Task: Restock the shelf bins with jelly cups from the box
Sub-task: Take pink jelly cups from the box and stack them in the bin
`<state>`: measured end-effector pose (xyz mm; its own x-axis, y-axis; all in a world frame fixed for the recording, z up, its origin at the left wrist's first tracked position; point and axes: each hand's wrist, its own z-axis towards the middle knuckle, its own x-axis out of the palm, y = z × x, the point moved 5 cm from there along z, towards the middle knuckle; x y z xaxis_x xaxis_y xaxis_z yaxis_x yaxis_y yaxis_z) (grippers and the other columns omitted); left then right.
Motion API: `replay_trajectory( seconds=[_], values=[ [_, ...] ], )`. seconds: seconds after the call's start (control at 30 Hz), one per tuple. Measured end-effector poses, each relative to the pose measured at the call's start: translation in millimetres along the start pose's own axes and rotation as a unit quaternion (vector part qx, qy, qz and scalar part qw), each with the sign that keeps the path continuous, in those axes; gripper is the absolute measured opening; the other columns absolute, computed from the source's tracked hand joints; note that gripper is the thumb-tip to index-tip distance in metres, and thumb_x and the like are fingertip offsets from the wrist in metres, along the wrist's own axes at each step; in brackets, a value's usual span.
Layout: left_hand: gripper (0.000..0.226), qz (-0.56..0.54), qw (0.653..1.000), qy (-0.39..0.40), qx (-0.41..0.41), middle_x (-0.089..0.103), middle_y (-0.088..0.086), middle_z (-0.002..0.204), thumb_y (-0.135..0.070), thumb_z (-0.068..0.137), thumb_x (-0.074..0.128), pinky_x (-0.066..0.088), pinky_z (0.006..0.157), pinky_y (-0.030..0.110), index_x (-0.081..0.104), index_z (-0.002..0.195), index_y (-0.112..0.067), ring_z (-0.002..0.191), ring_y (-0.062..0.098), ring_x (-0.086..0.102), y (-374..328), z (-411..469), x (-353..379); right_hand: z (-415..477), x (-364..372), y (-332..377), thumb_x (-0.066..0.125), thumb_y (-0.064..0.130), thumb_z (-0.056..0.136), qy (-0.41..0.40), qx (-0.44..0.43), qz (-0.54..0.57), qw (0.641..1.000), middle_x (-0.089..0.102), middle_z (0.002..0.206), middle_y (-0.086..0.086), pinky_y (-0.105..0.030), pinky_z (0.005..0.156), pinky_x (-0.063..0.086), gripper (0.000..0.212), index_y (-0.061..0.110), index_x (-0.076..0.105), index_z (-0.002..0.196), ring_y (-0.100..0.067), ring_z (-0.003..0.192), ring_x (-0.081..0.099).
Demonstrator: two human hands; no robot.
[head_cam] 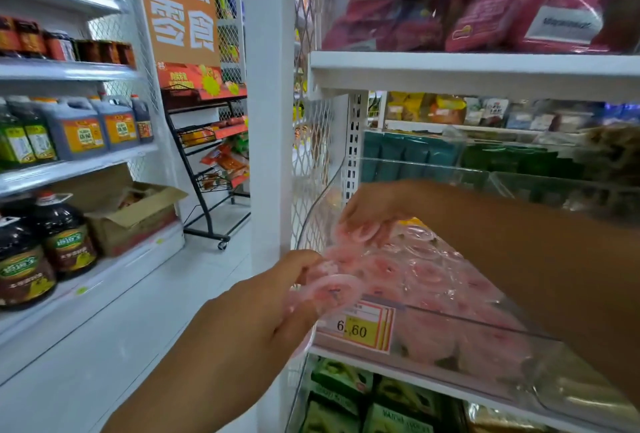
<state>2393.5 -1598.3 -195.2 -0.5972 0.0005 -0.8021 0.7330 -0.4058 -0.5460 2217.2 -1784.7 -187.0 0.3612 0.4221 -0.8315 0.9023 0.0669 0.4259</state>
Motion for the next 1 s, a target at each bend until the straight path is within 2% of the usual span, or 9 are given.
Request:
replay_trajectory(
  seconds=[0.07, 0.2, 0.33, 0.43, 0.5, 0.63, 0.77, 0.87, 1.0],
  values=[
    [0.029, -0.014, 1.0, 0.006, -0.002, 0.058, -0.036, 0.106, -0.057, 0.089, 0.037, 0.051, 0.083, 0.03, 0.029, 0.117, -0.063, 0.088, -0.005, 0.061, 0.5, 0.1, 1.0, 2.4, 4.0, -2.7, 0.057, 0.012, 0.094, 0.016, -0.005, 0.012, 1.0, 0.055, 0.058, 0.002, -0.03, 0.064, 0.057, 0.021, 0.01, 0.066, 0.113, -0.01, 0.047, 0.056],
    [0.03, -0.018, 1.0, 0.008, -0.006, 0.055, -0.039, 0.106, -0.063, 0.087, 0.033, 0.05, 0.082, 0.026, 0.025, 0.116, -0.066, 0.089, -0.009, 0.059, 1.2, -0.7, 2.6, -1.0, -9.9, -10.3, 0.065, 0.015, 0.091, -0.017, -0.028, 0.027, 0.999, 0.067, 0.105, -0.013, -0.033, 0.072, 0.06, 0.03, 0.005, 0.061, 0.118, -0.023, 0.089, 0.069],
    [0.045, -0.015, 1.0, 0.013, -0.006, 0.053, -0.043, 0.106, -0.076, 0.07, 0.019, 0.047, 0.074, 0.016, 0.026, 0.113, -0.065, 0.089, -0.013, 0.057, -0.6, -1.6, 2.4, -10.3, -25.4, -25.5, 0.071, 0.008, 0.085, -0.009, -0.002, 0.023, 1.0, 0.068, 0.1, -0.007, -0.021, 0.068, 0.055, 0.023, 0.004, 0.064, 0.105, -0.014, 0.086, 0.067],
    [0.037, -0.026, 1.0, 0.009, -0.009, 0.052, -0.044, 0.107, -0.072, 0.077, 0.025, 0.049, 0.077, 0.019, 0.025, 0.113, -0.066, 0.09, -0.011, 0.058, -0.3, -1.8, 3.0, -13.0, -25.8, -36.5, 0.073, 0.007, 0.082, 0.016, 0.02, 0.063, 0.998, 0.068, 0.106, -0.005, -0.028, 0.081, 0.056, 0.023, 0.012, 0.067, 0.104, -0.018, 0.098, 0.065],
    [0.04, -0.032, 0.999, 0.007, -0.005, 0.05, -0.046, 0.109, -0.075, 0.072, 0.023, 0.049, 0.078, 0.02, 0.026, 0.111, -0.067, 0.092, -0.012, 0.057, -0.5, -2.1, 3.2, -15.3, -22.7, -37.8, 0.07, 0.009, 0.085, 0.034, 0.024, 0.056, 0.998, 0.068, 0.105, -0.002, -0.029, 0.079, 0.055, 0.023, 0.017, 0.068, 0.107, -0.019, 0.1, 0.064],
    [0.047, -0.038, 0.999, 0.004, 0.004, 0.055, -0.041, 0.109, -0.075, 0.073, 0.025, 0.051, 0.083, 0.027, 0.032, 0.118, -0.061, 0.093, -0.007, 0.059, -0.4, -1.7, 4.6, -16.3, -19.0, -36.8, 0.061, -0.006, 0.088, 0.032, 0.039, 0.047, 0.998, 0.064, 0.119, -0.01, -0.034, 0.089, 0.055, 0.036, 0.009, 0.063, 0.121, -0.024, 0.103, 0.064],
    [0.047, -0.041, 0.999, -0.002, 0.008, 0.057, -0.039, 0.108, -0.079, 0.078, 0.019, 0.051, 0.083, 0.029, 0.035, 0.118, -0.059, 0.094, -0.007, 0.06, -0.5, -1.5, 4.5, -17.6, -14.4, -37.7, 0.055, -0.015, 0.085, 0.015, 0.063, 0.003, 0.998, 0.06, 0.117, -0.014, -0.041, 0.074, 0.061, 0.048, 0.007, 0.059, 0.128, -0.029, 0.097, 0.066],
    [0.042, -0.03, 1.0, -0.001, 0.004, 0.058, -0.037, 0.106, -0.075, 0.08, 0.019, 0.052, 0.082, 0.032, 0.034, 0.116, -0.059, 0.092, -0.005, 0.061, -1.8, -1.0, 5.1, -18.9, -9.5, -33.3, 0.054, -0.016, 0.085, 0.011, 0.049, 0.015, 0.999, 0.051, 0.119, -0.011, -0.038, 0.065, 0.061, 0.048, 0.011, 0.061, 0.124, -0.028, 0.097, 0.063],
    [0.032, -0.015, 1.0, -0.007, -0.003, 0.062, -0.031, 0.103, -0.065, 0.085, 0.036, 0.052, 0.082, 0.036, 0.036, 0.116, -0.057, 0.09, 0.0, 0.062, -0.7, 0.3, 4.8, -20.2, -7.4, -29.6, 0.054, -0.015, 0.085, 0.005, 0.035, 0.01, 0.999, 0.053, 0.117, -0.011, -0.041, 0.075, 0.06, 0.049, 0.013, 0.059, 0.126, -0.024, 0.092, 0.063]
  ],
)
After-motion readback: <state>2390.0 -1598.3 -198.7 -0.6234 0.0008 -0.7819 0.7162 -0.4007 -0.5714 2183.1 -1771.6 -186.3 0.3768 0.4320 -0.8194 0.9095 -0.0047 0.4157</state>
